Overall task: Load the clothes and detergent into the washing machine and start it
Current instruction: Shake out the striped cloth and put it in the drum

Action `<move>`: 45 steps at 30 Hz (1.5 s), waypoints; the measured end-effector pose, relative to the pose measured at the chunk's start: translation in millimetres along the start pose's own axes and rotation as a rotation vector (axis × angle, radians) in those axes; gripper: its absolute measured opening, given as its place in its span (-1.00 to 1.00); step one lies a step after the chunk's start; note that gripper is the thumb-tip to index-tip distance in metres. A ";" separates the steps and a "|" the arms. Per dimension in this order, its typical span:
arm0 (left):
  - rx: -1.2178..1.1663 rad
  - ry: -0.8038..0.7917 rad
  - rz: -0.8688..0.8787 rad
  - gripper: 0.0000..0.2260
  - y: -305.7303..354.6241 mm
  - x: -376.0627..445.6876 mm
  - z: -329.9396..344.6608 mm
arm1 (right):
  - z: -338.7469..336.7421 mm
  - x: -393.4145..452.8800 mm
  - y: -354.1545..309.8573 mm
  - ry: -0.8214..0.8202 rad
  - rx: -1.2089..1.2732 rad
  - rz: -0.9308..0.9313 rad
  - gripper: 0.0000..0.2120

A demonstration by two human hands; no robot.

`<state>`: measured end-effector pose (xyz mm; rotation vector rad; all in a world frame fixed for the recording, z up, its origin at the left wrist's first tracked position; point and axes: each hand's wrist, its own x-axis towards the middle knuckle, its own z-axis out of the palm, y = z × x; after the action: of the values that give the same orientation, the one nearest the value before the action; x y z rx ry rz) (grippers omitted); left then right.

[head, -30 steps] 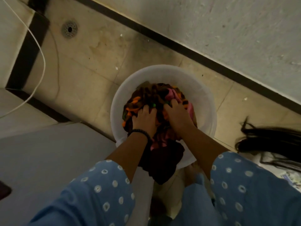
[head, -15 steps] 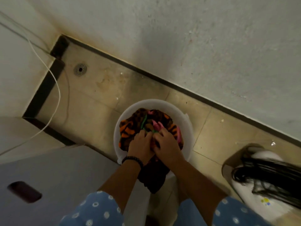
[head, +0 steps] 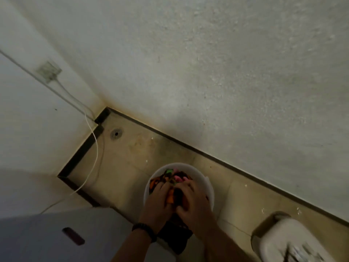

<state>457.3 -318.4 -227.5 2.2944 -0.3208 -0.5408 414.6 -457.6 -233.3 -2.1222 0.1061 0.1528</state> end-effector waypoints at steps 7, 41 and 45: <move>-0.100 0.148 0.146 -0.78 93.6 -39.7 -88.0 | -66.8 -17.2 -60.9 0.087 0.149 -0.178 -0.43; -0.161 0.930 0.335 -0.86 277.3 -187.1 -311.4 | -239.2 -38.6 -310.0 0.152 0.795 -0.286 -0.79; 0.074 0.392 0.289 -0.76 283.2 -177.0 -290.2 | -220.0 -46.5 -330.5 0.004 0.641 -0.348 -0.77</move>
<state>419.3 -268.8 210.5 2.3081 -0.4722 0.0682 428.6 -469.6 166.0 -1.4714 -0.1908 -0.0861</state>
